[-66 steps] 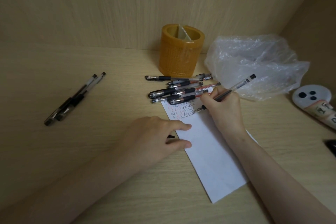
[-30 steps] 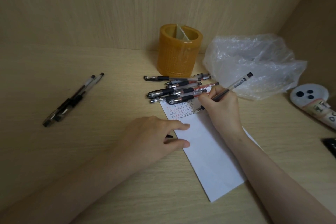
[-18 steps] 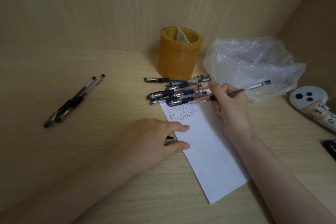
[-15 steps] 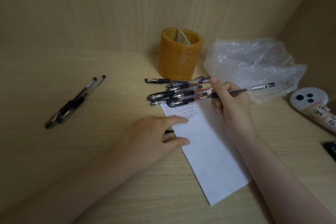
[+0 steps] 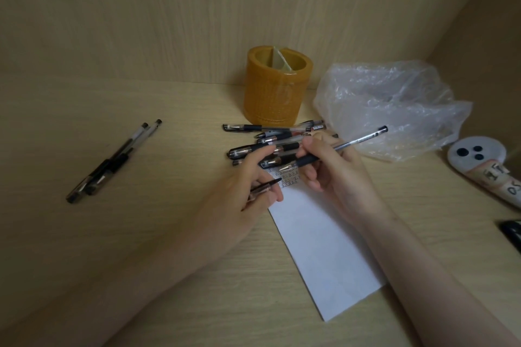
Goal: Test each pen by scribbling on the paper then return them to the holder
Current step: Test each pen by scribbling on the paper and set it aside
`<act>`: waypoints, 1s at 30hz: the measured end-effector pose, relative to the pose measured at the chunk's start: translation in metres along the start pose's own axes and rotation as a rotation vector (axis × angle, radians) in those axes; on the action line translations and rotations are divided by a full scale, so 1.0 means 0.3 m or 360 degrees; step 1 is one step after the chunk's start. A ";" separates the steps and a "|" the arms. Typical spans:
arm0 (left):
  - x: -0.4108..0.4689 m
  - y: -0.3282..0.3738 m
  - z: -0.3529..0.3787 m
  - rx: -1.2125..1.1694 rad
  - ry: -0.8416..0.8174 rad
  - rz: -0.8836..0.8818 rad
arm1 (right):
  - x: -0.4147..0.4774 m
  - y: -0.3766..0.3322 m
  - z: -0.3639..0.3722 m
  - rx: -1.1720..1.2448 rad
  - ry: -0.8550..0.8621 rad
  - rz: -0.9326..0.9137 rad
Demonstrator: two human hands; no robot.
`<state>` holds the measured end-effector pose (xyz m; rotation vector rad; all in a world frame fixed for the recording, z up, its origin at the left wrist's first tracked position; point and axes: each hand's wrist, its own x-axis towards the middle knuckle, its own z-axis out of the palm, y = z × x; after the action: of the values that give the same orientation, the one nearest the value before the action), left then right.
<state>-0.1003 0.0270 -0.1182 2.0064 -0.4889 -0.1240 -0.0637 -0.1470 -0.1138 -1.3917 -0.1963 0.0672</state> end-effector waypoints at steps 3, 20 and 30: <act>-0.001 -0.002 0.000 -0.0033 0.0016 0.0007 | -0.006 -0.002 0.002 -0.0077 -0.0045 0.0007; -0.002 0.002 -0.025 -0.0161 0.0289 -0.0060 | -0.017 0.001 0.015 -0.0118 -0.0255 -0.0029; 0.013 -0.017 -0.037 0.0326 0.0462 0.0307 | -0.017 0.009 0.026 -0.0090 -0.0166 -0.0058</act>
<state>-0.0921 0.0366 -0.1171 2.1180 -0.5206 0.3446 -0.0700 -0.1398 -0.1158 -1.4416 -0.3125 0.1048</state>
